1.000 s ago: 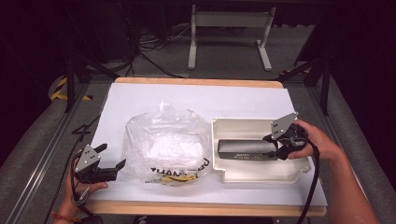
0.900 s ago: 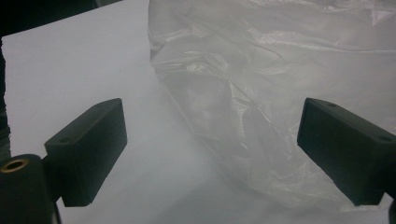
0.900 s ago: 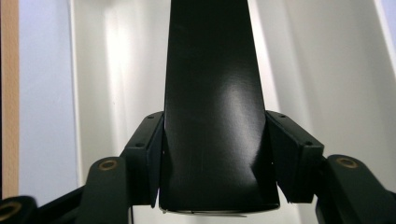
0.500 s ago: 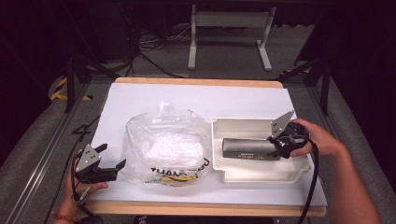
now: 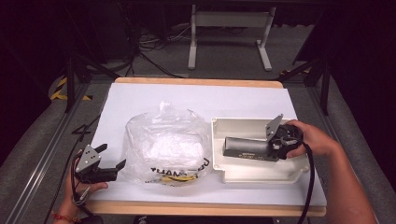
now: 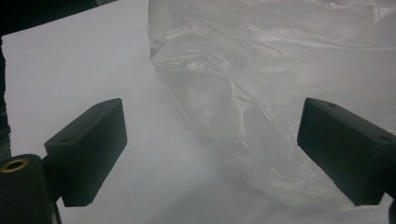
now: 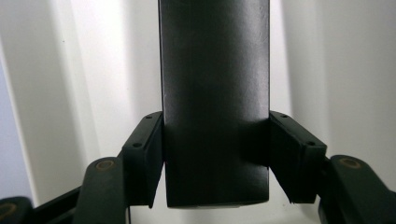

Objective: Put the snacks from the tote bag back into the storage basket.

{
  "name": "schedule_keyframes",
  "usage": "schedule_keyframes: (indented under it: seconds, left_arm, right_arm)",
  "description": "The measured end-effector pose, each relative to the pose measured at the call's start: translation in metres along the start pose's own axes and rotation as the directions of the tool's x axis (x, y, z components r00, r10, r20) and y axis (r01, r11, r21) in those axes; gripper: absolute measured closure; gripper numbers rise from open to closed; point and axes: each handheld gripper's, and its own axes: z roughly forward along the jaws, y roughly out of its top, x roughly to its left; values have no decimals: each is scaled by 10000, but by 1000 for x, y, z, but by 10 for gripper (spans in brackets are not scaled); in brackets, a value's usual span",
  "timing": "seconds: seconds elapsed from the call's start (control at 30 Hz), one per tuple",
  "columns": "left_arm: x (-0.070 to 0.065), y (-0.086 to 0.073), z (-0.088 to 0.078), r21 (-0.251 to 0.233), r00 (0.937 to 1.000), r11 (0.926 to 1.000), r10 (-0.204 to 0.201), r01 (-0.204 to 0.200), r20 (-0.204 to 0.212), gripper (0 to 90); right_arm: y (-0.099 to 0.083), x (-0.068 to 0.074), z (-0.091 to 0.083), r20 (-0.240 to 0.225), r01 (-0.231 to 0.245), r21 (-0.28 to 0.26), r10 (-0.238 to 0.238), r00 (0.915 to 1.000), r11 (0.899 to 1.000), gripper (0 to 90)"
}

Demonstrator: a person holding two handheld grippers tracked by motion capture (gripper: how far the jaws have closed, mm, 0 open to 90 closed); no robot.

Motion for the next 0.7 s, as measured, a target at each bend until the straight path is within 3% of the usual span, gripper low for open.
schedule_keyframes:
  seconds: [0.13, 0.47, 0.7]
  left_arm:
    - [0, 0, 0, 2, 10000, 10000, 22, -22, -9, 93]
    - [0, 0, 0, 17, 10000, 10000, 35, -35, 3, 93]
    - [0, 0, 0, 11, 10000, 10000, 38, -38, 1, 93]
  right_arm:
    - [0, 0, -1, 291, -84, 88, 82, 9995, 9999, 389]
    - [-6, -1, -4, 501, -427, 102, 421, 9979, 9990, 377]
    - [-6, -1, -4, 636, -330, 121, 321, 9975, 9994, 376]
